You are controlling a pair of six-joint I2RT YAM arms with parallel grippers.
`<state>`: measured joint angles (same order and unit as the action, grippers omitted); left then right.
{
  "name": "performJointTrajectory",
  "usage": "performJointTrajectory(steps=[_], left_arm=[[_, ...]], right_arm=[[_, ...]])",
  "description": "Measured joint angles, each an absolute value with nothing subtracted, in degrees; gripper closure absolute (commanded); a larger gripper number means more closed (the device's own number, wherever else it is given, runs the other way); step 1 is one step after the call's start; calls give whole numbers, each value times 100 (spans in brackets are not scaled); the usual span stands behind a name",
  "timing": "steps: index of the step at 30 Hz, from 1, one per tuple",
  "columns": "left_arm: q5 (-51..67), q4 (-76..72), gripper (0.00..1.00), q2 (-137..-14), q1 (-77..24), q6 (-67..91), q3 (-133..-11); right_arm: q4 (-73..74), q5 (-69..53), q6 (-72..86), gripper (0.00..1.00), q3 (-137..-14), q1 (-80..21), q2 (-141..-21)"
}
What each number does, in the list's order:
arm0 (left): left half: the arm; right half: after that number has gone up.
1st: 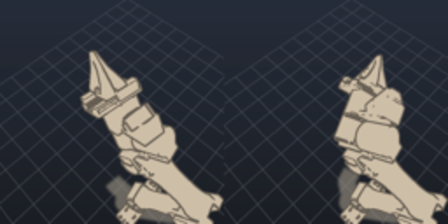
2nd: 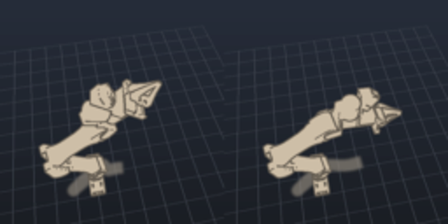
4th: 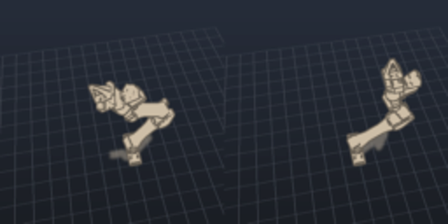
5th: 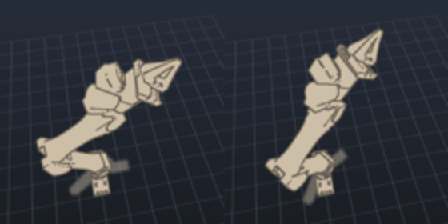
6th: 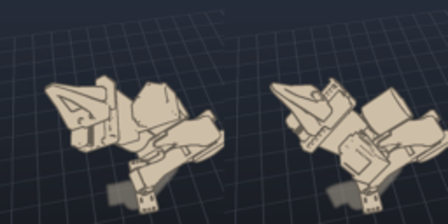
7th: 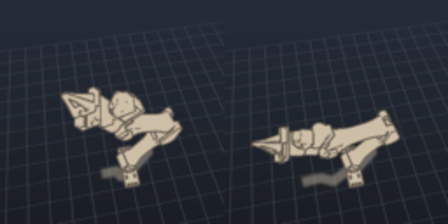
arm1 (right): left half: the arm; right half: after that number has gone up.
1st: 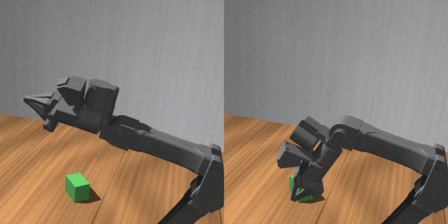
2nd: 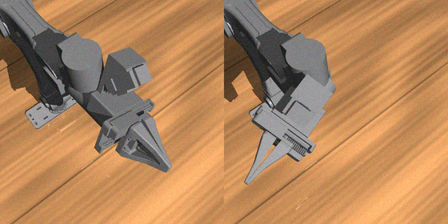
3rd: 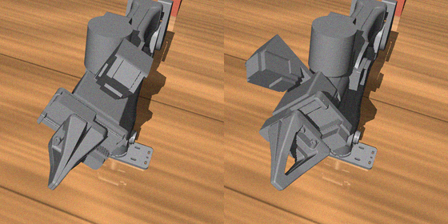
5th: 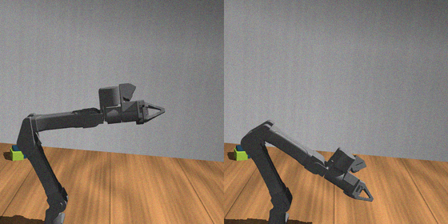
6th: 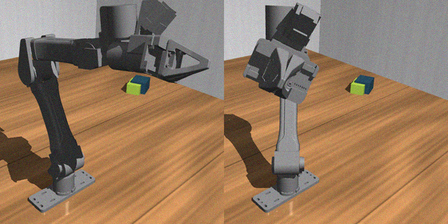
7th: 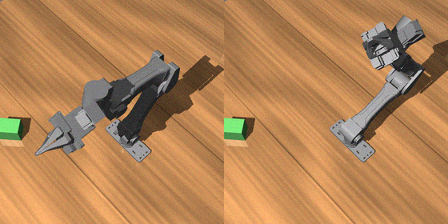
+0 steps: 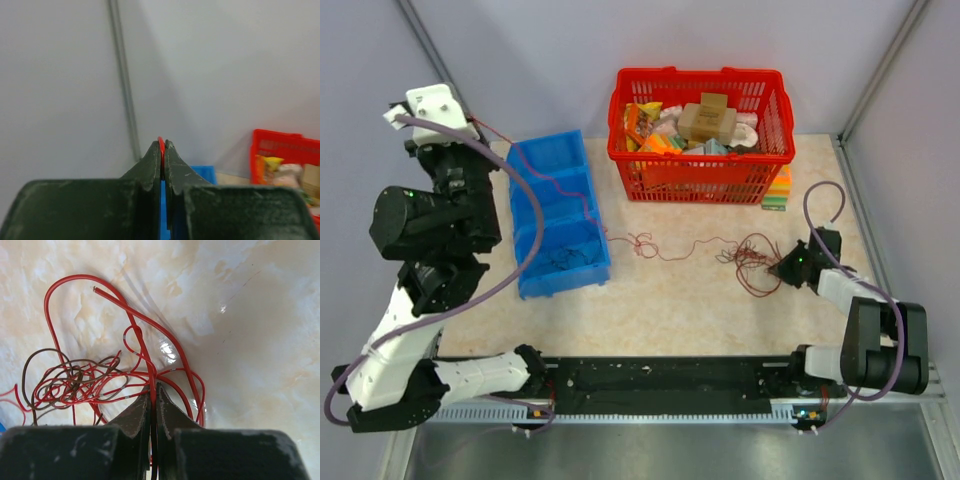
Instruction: Untangle the cables
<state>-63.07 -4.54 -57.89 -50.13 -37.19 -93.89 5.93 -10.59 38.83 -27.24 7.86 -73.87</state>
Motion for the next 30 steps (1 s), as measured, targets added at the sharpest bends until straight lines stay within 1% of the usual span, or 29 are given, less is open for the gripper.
performJointTrajectory(steps=[3, 8, 9, 10, 11, 12, 13, 14, 17, 18, 20, 24, 27, 30], left_arm=[[-5699, 390, 100, -5800, -5019, -2871, -9848], [-4595, 1282, 100, -5157, -5024, -1538, -9970], [-4451, 1363, 100, -5046, -5022, -1308, -9992], [-4320, 1409, 100, -4956, -5022, -1100, -9988], [-4193, 1428, 100, -4884, -5024, -904, -9950], [-4091, 1437, 100, -4834, -5024, -746, -9878], [-3988, 1439, 100, -4788, -5024, -602, -9773], [-3911, 1455, 100, -4766, -5024, -467, -9653], [-3699, 1577, 100, -4816, -5024, -161, -9371], [-3636, 1629, 100, -4866, -5024, -93, -9314], [-3531, 1721, 100, -4960, -5024, 16, -9242], [-3389, 1828, 100, -5043, -5024, 145, -9198], [-3363, 1841, 100, -5033, -5024, 187, -9181], [-3363, 1870, 100, -4947, -5024, 191, -9181]], right_arm=[[449, -1227, 3863, 100, -2650, 834, -7387], [480, -1446, 3798, 100, -2449, 843, -7105], [585, -1437, 3776, 91, -2436, 843, -6971], [703, -1417, 3750, 77, -2438, 843, -6818], [803, -1398, 3739, 67, -2445, 843, -6661], [963, -1363, 3684, 61, -2477, 843, -6488], [1153, -1341, 3616, 52, -2547, 843, -6344], [1356, -1321, 3538, 46, -2668, 843, -6235], [1914, -1221, 3310, 36, -3212, 674, -6031], [2029, -1181, 3253, 30, -3374, 519, -5986], [2095, -1258, 3103, 28, -3699, -91, -5892], [1629, -1809, 2565, 27, -4016, -1957, -5944], [1280, -2036, 1955, 28, -4272, -3194, -6493], [775, -2270, 1481, 28, -4362, -3765, -7096]])
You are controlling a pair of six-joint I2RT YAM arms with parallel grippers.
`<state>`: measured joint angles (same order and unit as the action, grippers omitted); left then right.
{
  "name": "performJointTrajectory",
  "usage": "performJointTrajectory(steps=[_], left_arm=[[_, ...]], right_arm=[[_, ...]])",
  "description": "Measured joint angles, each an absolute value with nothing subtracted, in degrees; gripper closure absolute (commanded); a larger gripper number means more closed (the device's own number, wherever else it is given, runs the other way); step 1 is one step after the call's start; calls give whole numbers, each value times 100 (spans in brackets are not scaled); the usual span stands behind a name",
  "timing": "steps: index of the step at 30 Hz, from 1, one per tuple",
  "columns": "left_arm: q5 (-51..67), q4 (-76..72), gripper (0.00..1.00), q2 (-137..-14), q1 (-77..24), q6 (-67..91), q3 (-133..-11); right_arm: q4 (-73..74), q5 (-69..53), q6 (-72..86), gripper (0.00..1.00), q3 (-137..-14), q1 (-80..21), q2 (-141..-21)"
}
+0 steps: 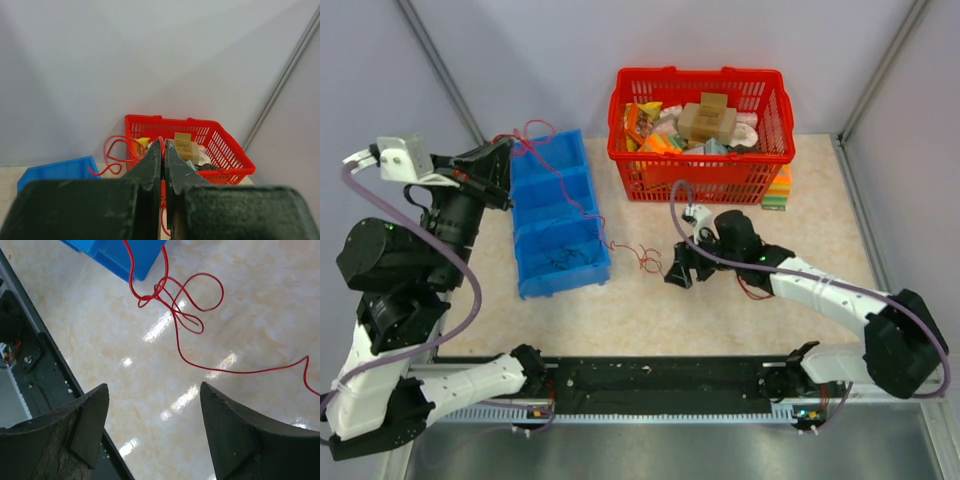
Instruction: Untangle the cables
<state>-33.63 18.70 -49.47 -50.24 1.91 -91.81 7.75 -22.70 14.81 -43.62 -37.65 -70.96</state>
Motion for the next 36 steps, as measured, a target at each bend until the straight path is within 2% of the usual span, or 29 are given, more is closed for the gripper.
performJointTrajectory(steps=[10, 13, 14, 16, 18, 24, 28, 30, 36], left_arm=[[-3413, 2053, 100, -4584, -5024, 183, -9181], [-3457, 2086, 100, -4578, -5024, 156, -9181], [-3461, 2106, 100, -4571, -5024, 148, -9181], [-3500, 2117, 100, -4552, -5024, 137, -9181], [-3544, 2121, 100, -4521, -5024, 108, -9181], [-3763, 2080, 100, -4359, -5024, -161, -9153], [-4139, 1721, 100, -4056, -5024, -499, -8886], [-4320, 1485, 100, -3830, -5024, -731, -8698], [-4630, 1151, 100, -3708, -5024, -1190, -8941]], right_arm=[[-1033, -3098, 856, 33, -4429, -3992, -8637], [-1170, -2926, 873, 42, -4602, -4377, -9083], [-1179, -2869, 886, 47, -4707, -4488, -9231], [-1173, -2746, 919, 65, -4895, -4613, -9485], [-1153, -2609, 980, 99, -5002, -4646, -9627], [-958, -1885, 1326, 100, -4956, -4593, -9568], [-731, -965, 1916, 100, -4440, -4268, -8860], [-510, -523, 2327, 100, -4156, -3813, -8401], [132, 266, 2995, 100, -3225, -1638, -7083]])
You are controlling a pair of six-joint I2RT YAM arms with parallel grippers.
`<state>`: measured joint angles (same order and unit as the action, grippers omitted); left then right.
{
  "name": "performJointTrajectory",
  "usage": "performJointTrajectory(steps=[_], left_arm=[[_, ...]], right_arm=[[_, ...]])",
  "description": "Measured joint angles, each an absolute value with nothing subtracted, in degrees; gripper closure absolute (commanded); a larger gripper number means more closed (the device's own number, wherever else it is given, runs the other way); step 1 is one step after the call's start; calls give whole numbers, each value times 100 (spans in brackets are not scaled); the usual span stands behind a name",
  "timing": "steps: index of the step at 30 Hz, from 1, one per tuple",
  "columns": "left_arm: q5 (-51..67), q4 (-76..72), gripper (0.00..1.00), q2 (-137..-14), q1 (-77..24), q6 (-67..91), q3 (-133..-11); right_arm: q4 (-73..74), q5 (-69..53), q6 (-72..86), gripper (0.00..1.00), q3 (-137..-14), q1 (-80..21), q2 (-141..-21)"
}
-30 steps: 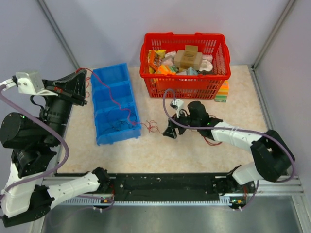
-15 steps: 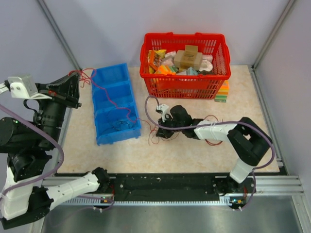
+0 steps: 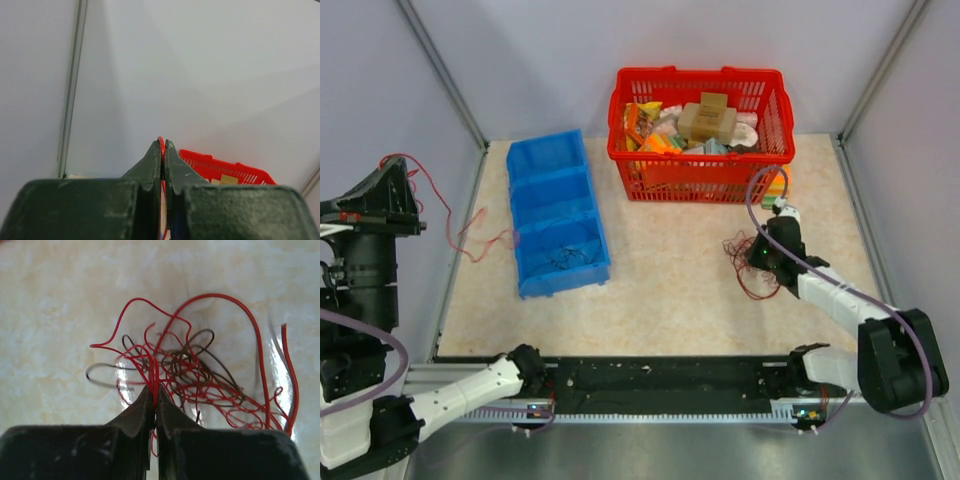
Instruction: Untangle the cables
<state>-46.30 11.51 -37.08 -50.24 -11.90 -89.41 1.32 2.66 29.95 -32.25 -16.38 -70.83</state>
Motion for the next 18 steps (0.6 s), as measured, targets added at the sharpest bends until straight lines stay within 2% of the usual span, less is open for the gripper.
performJointTrajectory(steps=[8, 18], left_arm=[[-4316, 1433, 100, -4042, -5022, -711, -9015], [-2567, 2808, 100, -5811, -5024, 108, -9765]], right_arm=[[582, 644, 2967, 100, -3046, -1529, -6501], [517, 414, 2856, 100, -2626, -1284, -6259]])
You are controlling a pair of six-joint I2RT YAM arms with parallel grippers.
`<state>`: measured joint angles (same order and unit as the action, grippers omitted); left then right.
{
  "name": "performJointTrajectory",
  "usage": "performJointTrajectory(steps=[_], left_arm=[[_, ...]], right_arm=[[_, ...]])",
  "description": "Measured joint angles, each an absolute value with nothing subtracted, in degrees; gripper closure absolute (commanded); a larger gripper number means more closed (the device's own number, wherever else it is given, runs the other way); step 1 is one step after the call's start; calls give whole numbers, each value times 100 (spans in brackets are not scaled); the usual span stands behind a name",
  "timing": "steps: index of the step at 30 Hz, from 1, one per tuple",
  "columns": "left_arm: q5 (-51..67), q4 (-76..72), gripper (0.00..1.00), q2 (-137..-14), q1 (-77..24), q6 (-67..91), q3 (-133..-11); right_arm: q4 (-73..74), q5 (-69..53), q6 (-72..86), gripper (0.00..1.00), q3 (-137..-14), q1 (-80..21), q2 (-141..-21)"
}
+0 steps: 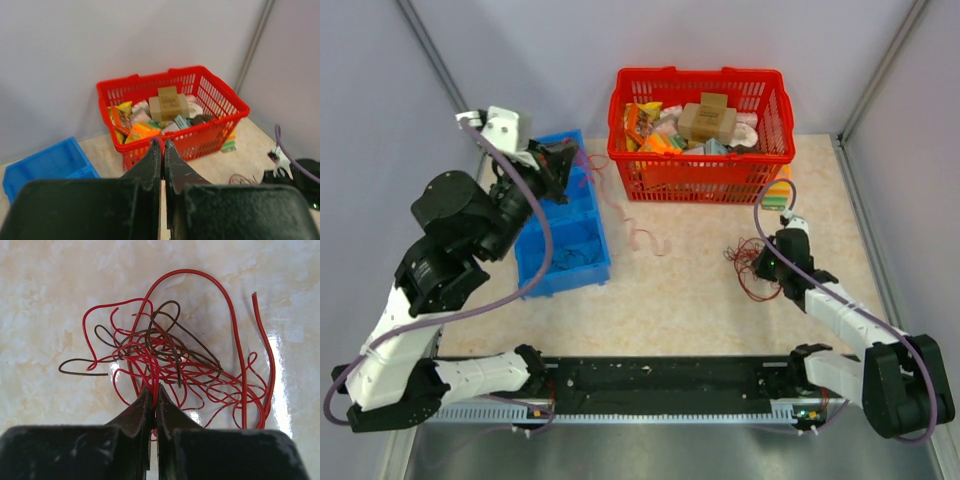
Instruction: Untangle the cables
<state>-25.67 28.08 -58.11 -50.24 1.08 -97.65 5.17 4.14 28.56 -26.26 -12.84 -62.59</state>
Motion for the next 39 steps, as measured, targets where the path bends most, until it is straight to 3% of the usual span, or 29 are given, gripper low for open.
performJointTrajectory(steps=[6, 13, 22, 29, 32, 37, 39], left_arm=[[-1887, 3122, 100, -5966, -5024, 336, -9727], [-956, 2589, 100, -6130, -5024, 1087, -8458], [222, 2414, 100, -8128, -5050, 1863, -6886], [-329, 2663, 100, -8604, -6145, 2047, -6506], [-504, 2657, 87, -8650, -6445, 2141, -6407], [-856, 2729, 47, -8742, -6471, 2285, -6062], [-947, 2773, 15, -8742, -6506, 2338, -5979]], right_arm=[[399, 314, 2853, 100, -2506, -1282, -6038], [388, 379, 2877, 100, -2421, -1157, -5839], [390, 425, 2921, 100, -2285, -996, -5588], [386, 416, 2921, 100, -2285, -993, -5588], [384, 384, 2921, 100, -2285, -993, -5588], [384, 342, 2923, 100, -2285, -993, -5590], [384, 336, 2923, 100, -2285, -993, -5590]])
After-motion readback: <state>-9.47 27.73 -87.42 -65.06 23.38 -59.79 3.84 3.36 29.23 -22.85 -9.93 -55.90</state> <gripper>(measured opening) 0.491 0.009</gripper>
